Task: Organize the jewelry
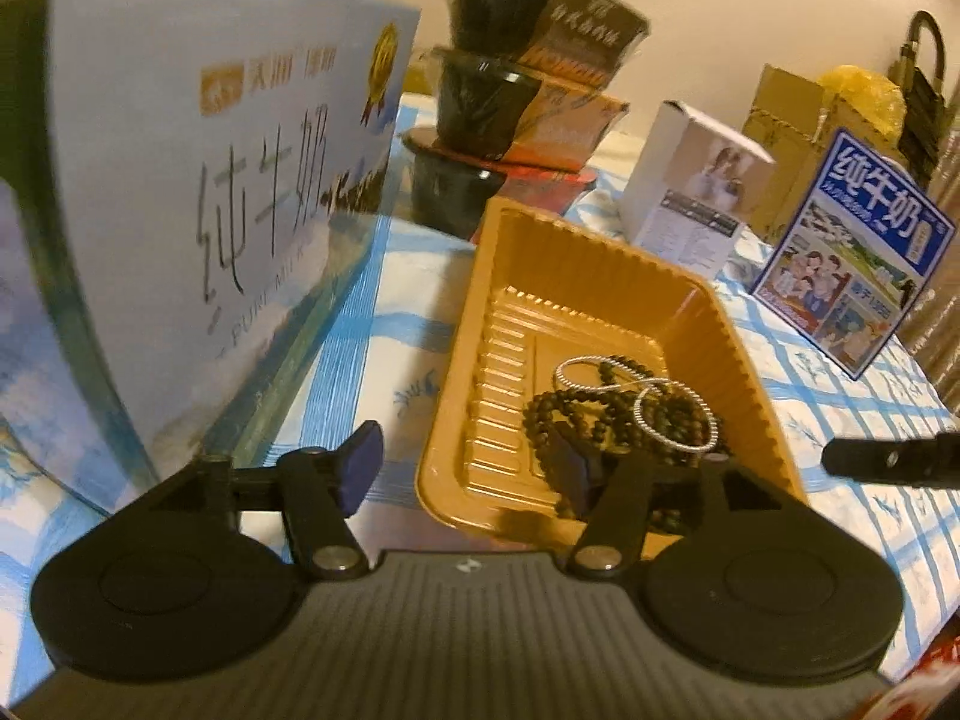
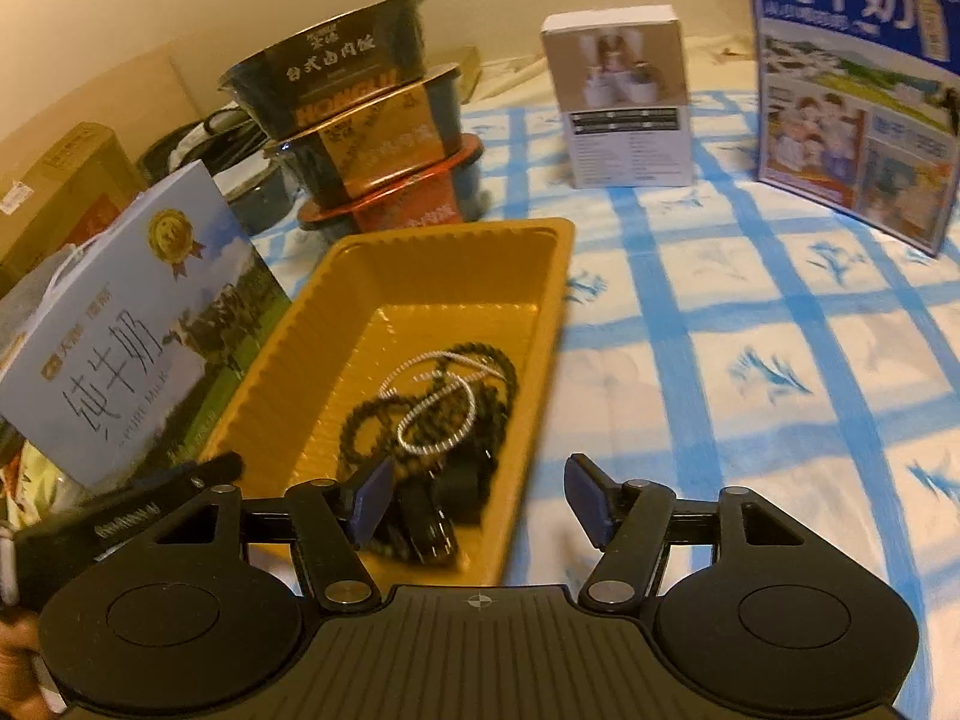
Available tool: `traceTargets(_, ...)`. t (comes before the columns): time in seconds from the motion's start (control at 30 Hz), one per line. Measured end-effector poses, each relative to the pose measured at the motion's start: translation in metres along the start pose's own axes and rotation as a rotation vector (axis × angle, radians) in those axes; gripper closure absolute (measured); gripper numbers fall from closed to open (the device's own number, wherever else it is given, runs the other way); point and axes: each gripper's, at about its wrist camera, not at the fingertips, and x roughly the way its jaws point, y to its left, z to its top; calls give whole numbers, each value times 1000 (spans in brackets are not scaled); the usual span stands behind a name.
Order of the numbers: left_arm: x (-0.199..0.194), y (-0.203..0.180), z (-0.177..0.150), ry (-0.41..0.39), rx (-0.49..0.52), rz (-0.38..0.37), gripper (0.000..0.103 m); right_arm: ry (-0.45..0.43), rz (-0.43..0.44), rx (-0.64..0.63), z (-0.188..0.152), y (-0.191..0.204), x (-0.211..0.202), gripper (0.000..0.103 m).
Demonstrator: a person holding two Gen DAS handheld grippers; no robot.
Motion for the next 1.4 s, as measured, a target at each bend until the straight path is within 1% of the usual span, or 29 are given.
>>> traceTargets(0.17, -31, -19, 0, -25, 107, -28, 43, -43, -60, -44, -20, 11, -29, 39)
traceTargets(0.2, -38, -25, 0, -25, 135, -42, 40, -57, -68, -51, -25, 14, -37, 39)
traceTargets(0.23, -44, -31, -1, -24, 159, -51, 32, -68, -74, -56, -29, 17, -43, 39)
traceTargets(0.3, -57, -43, -4, -35, 210, -59, 22, -92, -83, -50, -38, 22, -58, 39)
traceTargets(0.33, -64, -48, -7, -48, 235, -69, 19, -103, -85, -41, -42, 23, -65, 39)
traceTargets(0.4, -77, -61, -12, -61, 281, -97, 13, -126, -92, -3, -50, 24, -77, 39)
traceTargets(0.47, -86, -68, -18, -61, 305, -123, 12, -135, -108, 40, -58, 23, -88, 39)
traceTargets(0.53, -93, -76, -24, -54, 326, -137, 9, -139, -132, 66, -66, 22, -97, 39)
traceTargets(0.67, -104, -84, -36, -27, 347, -149, 8, -143, -188, 97, -79, 16, -112, 39)
traceTargets(0.8, -106, -86, -41, 70, 341, -188, 8, -139, -220, 128, -94, 9, -126, 39)
traceTargets(0.93, -103, -93, -46, 124, 356, -190, 9, -112, -239, 162, -106, 2, -136, 39)
traceTargets(1.03, -103, -103, -51, 152, 383, -198, 9, -116, -233, 202, -116, -4, -143, 39)
traceTargets(1.13, -102, -111, -58, 182, 386, -225, 9, -104, -219, 234, -124, -10, -147, 39)
traceTargets(1.4, -107, -116, -68, 212, 364, -217, 9, -77, -214, 204, -135, -12, -147, 39)
